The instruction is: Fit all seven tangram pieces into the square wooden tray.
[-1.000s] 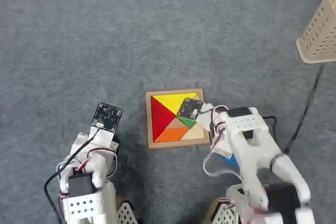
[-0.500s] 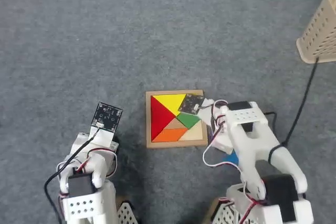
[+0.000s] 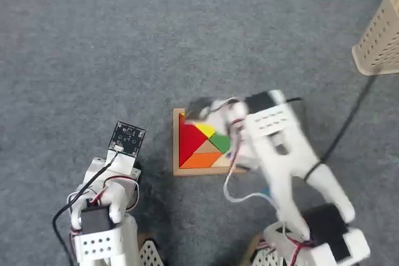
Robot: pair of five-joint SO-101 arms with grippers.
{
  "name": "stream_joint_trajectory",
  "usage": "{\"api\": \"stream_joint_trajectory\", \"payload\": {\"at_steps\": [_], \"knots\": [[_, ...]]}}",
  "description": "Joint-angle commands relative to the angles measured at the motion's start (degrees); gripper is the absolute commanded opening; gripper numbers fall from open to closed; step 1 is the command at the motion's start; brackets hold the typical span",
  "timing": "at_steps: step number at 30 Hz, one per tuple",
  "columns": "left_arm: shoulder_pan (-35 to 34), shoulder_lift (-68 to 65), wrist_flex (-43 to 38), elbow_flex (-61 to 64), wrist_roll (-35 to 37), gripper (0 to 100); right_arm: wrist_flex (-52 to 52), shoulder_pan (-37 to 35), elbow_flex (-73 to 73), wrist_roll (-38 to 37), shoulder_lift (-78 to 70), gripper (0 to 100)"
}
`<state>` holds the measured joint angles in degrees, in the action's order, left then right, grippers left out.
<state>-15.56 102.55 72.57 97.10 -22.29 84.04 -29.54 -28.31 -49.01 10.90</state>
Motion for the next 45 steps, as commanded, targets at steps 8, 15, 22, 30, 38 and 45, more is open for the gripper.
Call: {"api": "stream_joint_trajectory", "payload": {"at_steps": [8,15,22,30,38,45], "knots": [[0.00,0.53,0.18,-0.40,0.35,18,-5.67,-6.99,3.08,0.26,-9.89,0.6],[0.00,0.53,0.18,-0.40,0.35,18,-6.46,-6.81,9.67,0.53,-16.57,0.6],[0.00,0.53,0.18,-0.40,0.35,18,-4.00,-6.81,14.42,0.53,-22.64,0.9],[0.00,0.53,0.18,-0.40,0.35,18,-2.51,-6.64,16.00,0.70,-23.34,3.9],[0.00,0.53,0.18,-0.40,0.35,18,-0.48,-6.64,19.78,2.02,-23.34,10.2],[0.00,0.53,0.18,-0.40,0.35,18,0.22,-4.00,22.51,1.93,-23.34,10.2]]}}
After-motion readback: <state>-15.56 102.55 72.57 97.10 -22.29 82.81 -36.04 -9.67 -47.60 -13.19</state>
